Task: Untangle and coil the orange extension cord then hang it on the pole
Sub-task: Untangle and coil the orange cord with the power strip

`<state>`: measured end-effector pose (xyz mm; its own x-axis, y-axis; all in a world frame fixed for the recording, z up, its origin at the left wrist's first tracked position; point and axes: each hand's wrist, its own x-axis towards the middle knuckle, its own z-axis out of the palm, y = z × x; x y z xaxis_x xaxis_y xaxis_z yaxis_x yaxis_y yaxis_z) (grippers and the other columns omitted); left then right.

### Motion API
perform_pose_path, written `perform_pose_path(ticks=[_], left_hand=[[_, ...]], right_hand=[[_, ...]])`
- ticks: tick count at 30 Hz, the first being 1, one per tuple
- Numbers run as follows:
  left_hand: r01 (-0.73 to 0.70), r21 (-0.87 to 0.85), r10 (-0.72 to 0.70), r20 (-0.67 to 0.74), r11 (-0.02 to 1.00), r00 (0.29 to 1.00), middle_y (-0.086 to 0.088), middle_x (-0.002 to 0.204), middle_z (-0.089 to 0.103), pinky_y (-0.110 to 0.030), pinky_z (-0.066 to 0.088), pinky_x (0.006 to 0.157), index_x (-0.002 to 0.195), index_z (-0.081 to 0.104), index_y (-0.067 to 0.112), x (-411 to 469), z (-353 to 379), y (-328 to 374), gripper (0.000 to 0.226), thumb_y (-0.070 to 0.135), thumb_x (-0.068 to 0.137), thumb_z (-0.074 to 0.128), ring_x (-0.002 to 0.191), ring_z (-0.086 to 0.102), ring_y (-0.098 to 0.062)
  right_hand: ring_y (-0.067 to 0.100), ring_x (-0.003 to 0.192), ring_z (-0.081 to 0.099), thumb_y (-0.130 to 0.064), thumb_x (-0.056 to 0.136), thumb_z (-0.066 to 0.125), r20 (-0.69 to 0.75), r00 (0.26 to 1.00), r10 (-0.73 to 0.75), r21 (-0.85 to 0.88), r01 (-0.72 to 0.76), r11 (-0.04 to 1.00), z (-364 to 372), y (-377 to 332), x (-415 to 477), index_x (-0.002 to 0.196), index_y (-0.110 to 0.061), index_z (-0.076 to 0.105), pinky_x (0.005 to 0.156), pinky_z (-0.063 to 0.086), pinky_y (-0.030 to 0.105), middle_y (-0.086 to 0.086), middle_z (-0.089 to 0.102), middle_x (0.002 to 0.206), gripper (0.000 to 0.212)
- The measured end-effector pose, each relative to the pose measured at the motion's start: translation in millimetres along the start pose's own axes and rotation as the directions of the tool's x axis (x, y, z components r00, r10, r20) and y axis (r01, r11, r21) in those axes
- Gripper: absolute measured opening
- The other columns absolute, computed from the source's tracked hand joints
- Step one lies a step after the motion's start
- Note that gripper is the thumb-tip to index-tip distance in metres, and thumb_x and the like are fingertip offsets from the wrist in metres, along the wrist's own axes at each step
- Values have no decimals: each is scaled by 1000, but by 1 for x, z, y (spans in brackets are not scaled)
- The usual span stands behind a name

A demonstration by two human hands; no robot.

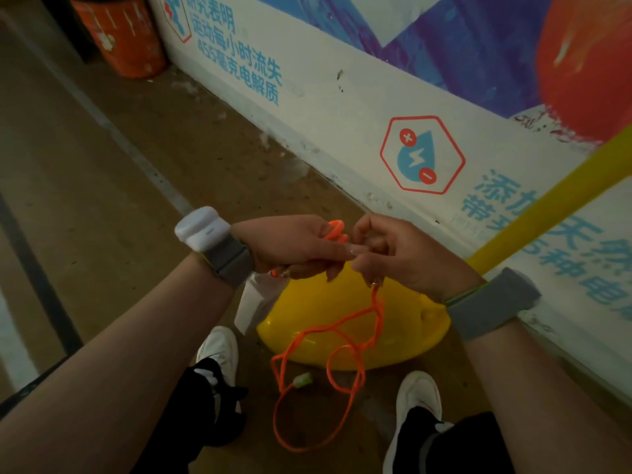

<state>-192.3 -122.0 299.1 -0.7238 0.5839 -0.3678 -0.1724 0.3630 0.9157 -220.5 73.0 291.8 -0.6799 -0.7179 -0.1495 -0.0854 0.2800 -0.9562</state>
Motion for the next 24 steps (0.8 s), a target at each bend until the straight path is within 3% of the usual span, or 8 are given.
perform_pose_path(ticks=[2, 4, 8, 10, 13, 15, 19, 24], left_hand=[[-34, -148, 32, -16, 988, 999, 1, 30, 35, -18, 21, 32, 60, 53, 7, -3, -5, -4, 44, 38, 91, 54, 24, 25, -9], [-134, -374, 139, -13, 918, 990, 4, 30, 34, -15, 19, 31, 59, 53, 10, -7, -12, -5, 40, 31, 93, 48, 22, 22, -7], [-275, -832, 413, -61, 482, 908, 7, 32, 35, -12, 14, 29, 67, 55, 11, -13, -31, 1, 39, 29, 97, 37, 24, 21, -7], [-315, -861, 403, -144, 400, 904, 7, 32, 40, -18, 10, 31, 66, 54, 14, -12, -34, 1, 40, 34, 96, 36, 24, 24, -8], [-363, -845, 293, -260, 392, 920, 8, 31, 36, -16, 14, 33, 63, 54, 16, -8, -22, -4, 46, 36, 98, 32, 23, 31, -6], [-376, -841, 250, -296, 390, 922, 9, 31, 34, -15, 14, 33, 62, 54, 15, -6, -11, -5, 47, 34, 99, 31, 23, 31, -5], [-390, -848, 251, -315, 359, 915, 8, 33, 35, -15, 16, 33, 65, 52, 13, -10, 3, -8, 41, 31, 97, 34, 24, 31, -5], [-425, -894, 395, -343, 141, 852, 5, 36, 43, -16, 18, 37, 71, 53, 14, -19, 3, -13, 41, 36, 99, 34, 28, 35, -7]], right_hand=[[17, 61, 57, -28, 65, 80, -16, 1000, 25, -58, -26, 998, 0, 5, 1, 91, -4, 58, 58, 49, 30, 12, 60, 68, 42], [15, 57, 57, -24, 74, 75, -48, 998, 33, -159, -40, 987, 3, 17, 2, 86, -6, 63, 58, 49, 30, 7, 59, 62, 25], [12, 53, 55, -12, 93, 56, -214, 961, 178, -163, -215, 963, 23, 63, 7, 77, -8, 61, 61, 50, 31, 3, 57, 58, 17], [16, 62, 59, -5, 94, 50, -266, 931, 250, -101, -284, 953, 35, 88, 3, 82, -10, 62, 70, 51, 36, 4, 63, 68, 17], [23, 92, 63, 0, 88, 52, -362, 905, 221, -340, -349, 873, 49, 116, -7, 93, -11, 68, 86, 46, 33, 8, 68, 97, 20], [28, 102, 59, 3, 84, 51, -477, 848, 231, -403, -444, 800, 56, 123, -14, 82, -17, 70, 87, 42, 31, 11, 65, 106, 27], [24, 74, 59, -3, 87, 51, -549, 720, 424, -184, -599, 779, 58, 128, -20, 67, -22, 69, 65, 43, 30, 3, 62, 81, 33], [11, 54, 48, -5, 89, 58, -344, 721, 602, 161, -587, 794, 66, 129, -38, 72, -20, 64, 47, 34, 19, 2, 54, 63, 23]])
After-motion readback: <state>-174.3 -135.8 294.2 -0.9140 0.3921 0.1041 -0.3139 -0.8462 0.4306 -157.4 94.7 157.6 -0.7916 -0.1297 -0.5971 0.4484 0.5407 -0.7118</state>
